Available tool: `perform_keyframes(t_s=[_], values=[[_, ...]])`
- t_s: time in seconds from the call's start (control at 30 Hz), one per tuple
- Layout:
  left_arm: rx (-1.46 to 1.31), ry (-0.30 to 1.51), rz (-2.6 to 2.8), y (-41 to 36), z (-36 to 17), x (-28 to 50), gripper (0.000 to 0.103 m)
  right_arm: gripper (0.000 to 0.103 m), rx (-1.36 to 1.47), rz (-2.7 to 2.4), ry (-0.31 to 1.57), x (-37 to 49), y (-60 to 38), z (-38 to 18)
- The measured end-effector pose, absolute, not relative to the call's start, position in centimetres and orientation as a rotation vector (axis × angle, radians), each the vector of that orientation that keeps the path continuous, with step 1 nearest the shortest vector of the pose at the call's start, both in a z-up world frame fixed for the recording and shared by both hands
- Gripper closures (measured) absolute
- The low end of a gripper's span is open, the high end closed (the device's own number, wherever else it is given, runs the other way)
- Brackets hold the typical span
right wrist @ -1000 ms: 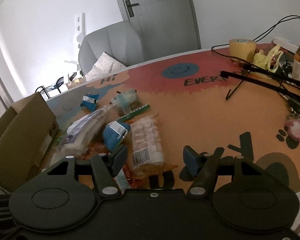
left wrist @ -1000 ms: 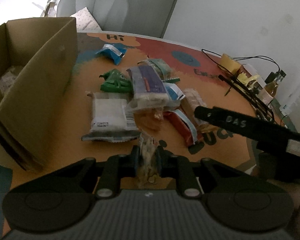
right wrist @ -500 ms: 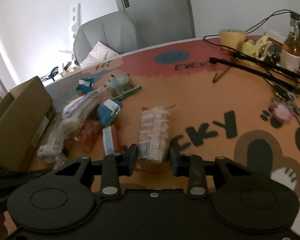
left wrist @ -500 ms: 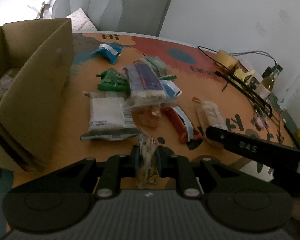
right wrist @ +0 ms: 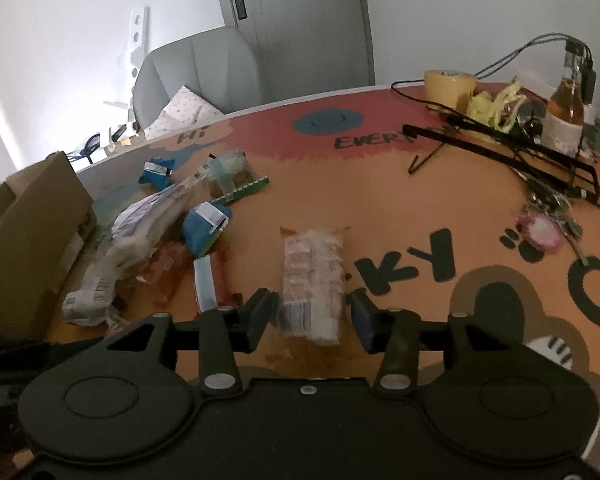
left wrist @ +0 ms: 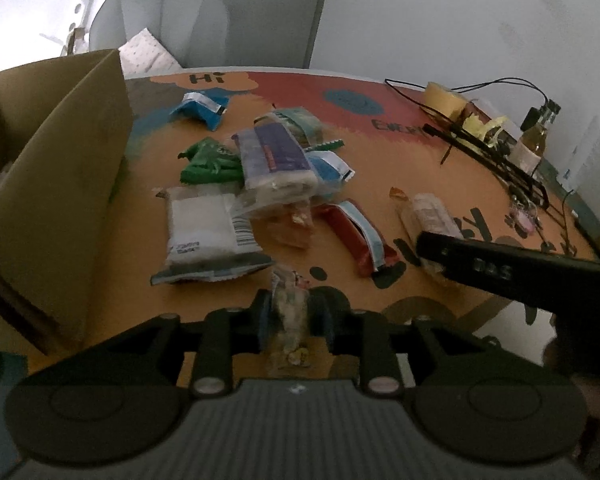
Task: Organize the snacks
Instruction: 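Grasp the clear bread packet with the right tool while the left tool lifts its packet, then carry both packets over the cardboard box and open both tools to release them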
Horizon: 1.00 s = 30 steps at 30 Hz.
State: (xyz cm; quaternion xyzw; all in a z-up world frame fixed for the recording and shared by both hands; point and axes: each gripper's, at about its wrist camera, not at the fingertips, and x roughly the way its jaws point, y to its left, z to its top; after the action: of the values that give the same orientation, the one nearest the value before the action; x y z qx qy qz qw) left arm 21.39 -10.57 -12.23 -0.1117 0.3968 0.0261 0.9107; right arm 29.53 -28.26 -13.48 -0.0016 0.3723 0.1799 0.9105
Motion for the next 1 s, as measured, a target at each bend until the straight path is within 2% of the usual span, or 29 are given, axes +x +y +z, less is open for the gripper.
perform_keyframes(t_s=[0.03, 0.1, 1.0], values=[[-0.233, 0.819, 0.058, -10.5, -12.2, 21.4, 0.082, 0.057, -0.008, 0.368, 0.769, 29.5, -28.0, -13.6], [-0.25, 0.819, 0.062, -10.0, -12.2, 21.4, 0.085, 0.069, -0.025, 0.366, 0.759, 29.3, -27.6, -13.9], [-0.247, 0.648, 0.065, -6.2, -5.2, 20.1, 0.087, 0.069, 0.068, 0.434, 0.61, 26.8, -25.7, -7.8]])
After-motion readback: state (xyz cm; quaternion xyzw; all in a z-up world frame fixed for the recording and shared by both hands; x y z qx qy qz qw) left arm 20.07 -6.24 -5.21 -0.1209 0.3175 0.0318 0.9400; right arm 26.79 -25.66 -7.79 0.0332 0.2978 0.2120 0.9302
